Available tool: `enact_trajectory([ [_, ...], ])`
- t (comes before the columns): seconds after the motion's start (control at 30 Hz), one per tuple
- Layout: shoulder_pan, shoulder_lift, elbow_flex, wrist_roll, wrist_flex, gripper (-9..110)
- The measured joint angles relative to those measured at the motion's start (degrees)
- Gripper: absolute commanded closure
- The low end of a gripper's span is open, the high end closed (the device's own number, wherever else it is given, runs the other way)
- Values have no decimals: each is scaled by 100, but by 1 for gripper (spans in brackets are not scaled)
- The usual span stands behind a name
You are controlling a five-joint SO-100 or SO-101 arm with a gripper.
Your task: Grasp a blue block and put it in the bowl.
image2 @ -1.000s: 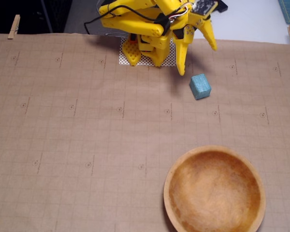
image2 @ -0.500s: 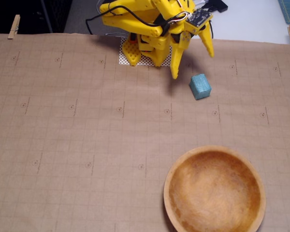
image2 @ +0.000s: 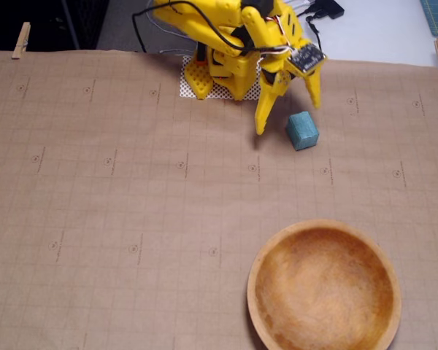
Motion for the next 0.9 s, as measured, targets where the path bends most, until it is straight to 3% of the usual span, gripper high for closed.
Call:
enact_trajectory([
  [0.37,-360,-1652,-264,0,-888,52],
  [0.9,-360,-2769,-264,0,-2065,52],
])
